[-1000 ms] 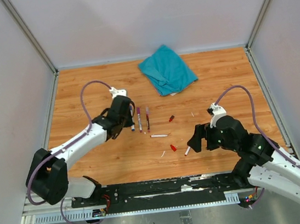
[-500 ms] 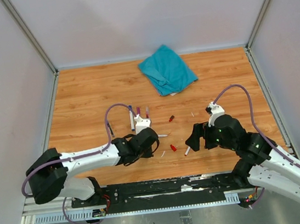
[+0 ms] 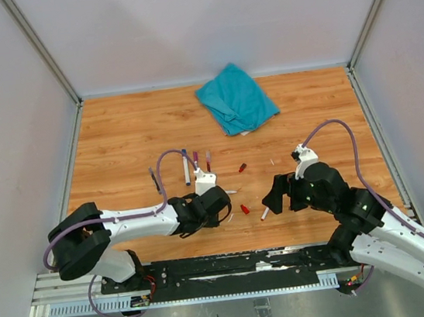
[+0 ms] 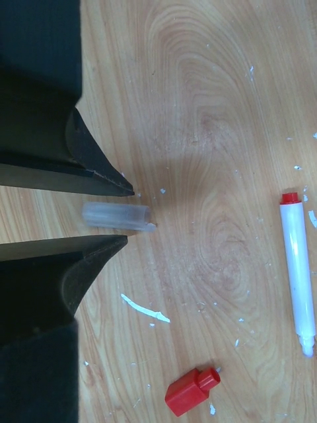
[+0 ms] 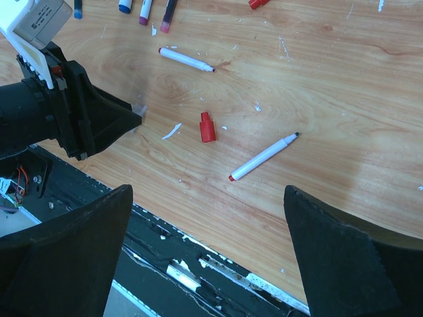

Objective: Insert the pens into the pen caps
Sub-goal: Place the pen cap at the center of the board, then pick up the pen from the center of the board.

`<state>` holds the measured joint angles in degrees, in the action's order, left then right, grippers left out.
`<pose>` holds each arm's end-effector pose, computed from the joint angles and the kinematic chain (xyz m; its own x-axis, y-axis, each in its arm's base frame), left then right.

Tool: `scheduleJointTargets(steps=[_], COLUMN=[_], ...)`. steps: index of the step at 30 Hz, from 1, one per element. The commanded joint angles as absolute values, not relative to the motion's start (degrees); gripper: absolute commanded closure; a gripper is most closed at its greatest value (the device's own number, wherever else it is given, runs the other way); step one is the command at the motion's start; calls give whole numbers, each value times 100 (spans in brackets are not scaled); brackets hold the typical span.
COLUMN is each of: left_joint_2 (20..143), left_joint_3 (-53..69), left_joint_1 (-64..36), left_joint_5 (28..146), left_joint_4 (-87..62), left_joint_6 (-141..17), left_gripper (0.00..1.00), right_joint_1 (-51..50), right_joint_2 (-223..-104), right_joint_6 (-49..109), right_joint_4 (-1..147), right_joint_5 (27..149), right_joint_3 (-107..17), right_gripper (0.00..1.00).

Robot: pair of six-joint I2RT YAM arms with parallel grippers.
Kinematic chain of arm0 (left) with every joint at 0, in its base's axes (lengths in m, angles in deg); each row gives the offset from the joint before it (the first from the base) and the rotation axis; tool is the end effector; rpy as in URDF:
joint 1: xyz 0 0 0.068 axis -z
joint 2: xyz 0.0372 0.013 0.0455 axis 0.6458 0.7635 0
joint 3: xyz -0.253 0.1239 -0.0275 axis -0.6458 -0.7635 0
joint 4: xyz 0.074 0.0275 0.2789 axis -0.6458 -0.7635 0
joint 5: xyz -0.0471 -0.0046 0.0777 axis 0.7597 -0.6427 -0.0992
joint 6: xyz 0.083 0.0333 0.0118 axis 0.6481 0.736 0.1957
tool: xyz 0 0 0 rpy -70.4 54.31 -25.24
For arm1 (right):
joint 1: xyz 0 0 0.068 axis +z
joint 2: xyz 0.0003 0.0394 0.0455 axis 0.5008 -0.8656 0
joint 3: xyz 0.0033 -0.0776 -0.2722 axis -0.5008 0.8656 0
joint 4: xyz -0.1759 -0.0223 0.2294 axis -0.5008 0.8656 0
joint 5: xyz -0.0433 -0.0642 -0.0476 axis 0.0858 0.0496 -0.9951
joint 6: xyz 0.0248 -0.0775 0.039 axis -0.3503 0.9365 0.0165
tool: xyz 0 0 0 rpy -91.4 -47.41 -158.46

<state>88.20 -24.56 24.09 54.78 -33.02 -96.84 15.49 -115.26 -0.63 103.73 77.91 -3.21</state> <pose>0.1580 -0.2533 0.1123 -0.8001 0.1272 -0.5863 0.2301 0.9676 -0.1041 0.1404 0.1380 0.2500 -0.6972 0.1599 -0.6988 -0.3297 0.7941 0.5106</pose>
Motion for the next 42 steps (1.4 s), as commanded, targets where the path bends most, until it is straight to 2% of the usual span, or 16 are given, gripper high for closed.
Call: scheduleJointTargets(steps=[1,17,29,42], left_joint_2=[8751,7390,6748,7188], left_joint_3=[-2372,-2196,-2454,-2729], left_joint_1=[2471,2360,738,-1008], left_joint_5=[5219,3893,4204,4942], left_joint_4=[-3241,-3442,-3416,-3298], left_joint_6=[-9788,-9085,-8632,-8347], left_gripper=[64,47,46,47], right_joint_1=[1471,1469,1469,1476], right_joint_2=[-11498,-11515,-11531,-11590], right_joint_6=[-99,-93,-75,-45], right_joint_4=[10316,10322,10312,10307], right_joint_5=[7870,7830,7848,7863], right_joint_3=[-358,-352,-363,-401], right_gripper=[3,3,3,3])
